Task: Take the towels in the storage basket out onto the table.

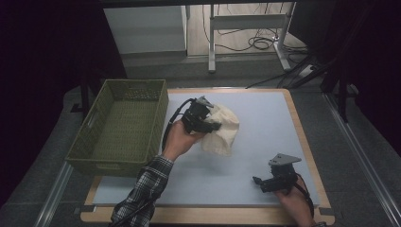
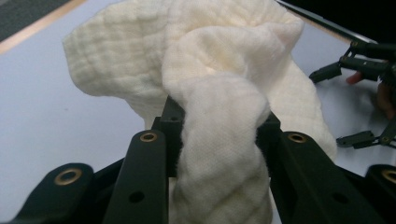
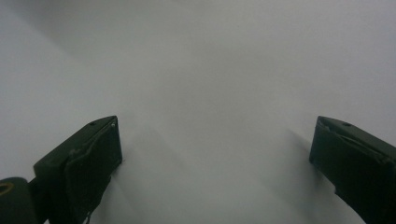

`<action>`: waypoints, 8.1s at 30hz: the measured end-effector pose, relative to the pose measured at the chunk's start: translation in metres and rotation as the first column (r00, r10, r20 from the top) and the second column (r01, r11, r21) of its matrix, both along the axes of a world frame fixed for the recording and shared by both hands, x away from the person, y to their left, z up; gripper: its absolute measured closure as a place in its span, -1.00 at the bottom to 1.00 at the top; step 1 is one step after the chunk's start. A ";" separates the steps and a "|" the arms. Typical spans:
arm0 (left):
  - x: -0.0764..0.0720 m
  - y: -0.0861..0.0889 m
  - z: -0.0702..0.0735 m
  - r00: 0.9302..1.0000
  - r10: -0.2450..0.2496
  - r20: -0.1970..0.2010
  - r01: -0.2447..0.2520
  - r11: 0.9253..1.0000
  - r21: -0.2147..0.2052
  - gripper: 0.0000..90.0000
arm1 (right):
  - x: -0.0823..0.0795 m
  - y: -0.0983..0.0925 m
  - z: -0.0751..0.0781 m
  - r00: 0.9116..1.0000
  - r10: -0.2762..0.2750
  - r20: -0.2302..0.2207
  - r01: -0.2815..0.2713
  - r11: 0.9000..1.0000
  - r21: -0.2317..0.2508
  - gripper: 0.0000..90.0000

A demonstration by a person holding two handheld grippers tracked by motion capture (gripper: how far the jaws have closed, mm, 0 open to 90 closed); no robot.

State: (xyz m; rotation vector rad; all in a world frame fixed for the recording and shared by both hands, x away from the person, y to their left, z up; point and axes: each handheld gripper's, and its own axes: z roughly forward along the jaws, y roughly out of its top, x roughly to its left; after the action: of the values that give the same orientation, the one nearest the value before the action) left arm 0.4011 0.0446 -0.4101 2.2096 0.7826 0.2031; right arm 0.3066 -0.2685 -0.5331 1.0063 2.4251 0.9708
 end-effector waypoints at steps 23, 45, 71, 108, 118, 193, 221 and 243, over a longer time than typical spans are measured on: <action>-0.002 -0.028 -0.093 1.000 0.018 -0.015 -0.017 0.998 0.060 0.25 | 0.000 0.000 0.000 1.000 -0.002 -0.003 0.002 1.000 -0.001 -0.95; -0.039 0.017 -0.088 0.996 0.062 0.061 -0.059 0.997 -0.052 -0.31 | 0.000 0.000 0.000 1.000 -0.001 -0.003 0.001 1.000 -0.001 -0.95; -0.056 0.054 -0.134 0.984 0.174 0.035 -0.173 0.984 -0.031 -0.07 | -0.004 0.010 0.008 0.997 0.074 -0.032 -0.071 0.994 0.085 0.01; -0.060 0.048 -0.133 0.996 0.088 0.017 -0.087 0.995 -0.055 0.91 | 0.029 0.090 0.015 0.972 0.227 -0.058 -0.227 0.974 -0.002 0.93; -0.060 0.054 -0.110 0.994 0.106 0.040 -0.101 0.989 -0.112 0.93 | 0.030 0.042 0.052 0.988 0.155 0.012 -0.155 0.985 0.068 0.94; 0.017 0.029 -0.095 0.979 0.202 0.019 -0.202 0.978 0.043 0.52 | 0.002 -0.015 0.036 0.996 0.085 -0.040 -0.083 0.995 0.051 0.95; -0.012 0.046 -0.108 0.989 0.120 -0.083 -0.123 0.992 -0.031 0.92 | 0.003 -0.037 0.030 0.998 0.038 -0.047 -0.035 0.998 0.061 0.93; -0.082 0.064 -0.098 0.994 0.100 -0.039 -0.100 0.995 0.013 0.22 | -0.035 -0.059 0.046 0.998 0.033 -0.054 -0.027 0.993 0.117 0.65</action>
State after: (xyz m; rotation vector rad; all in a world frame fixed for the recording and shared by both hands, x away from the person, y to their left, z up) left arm 0.3191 0.1088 -0.5082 2.1929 0.9170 0.2142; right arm 0.2715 -0.3273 -0.4873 1.0520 2.4602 1.1194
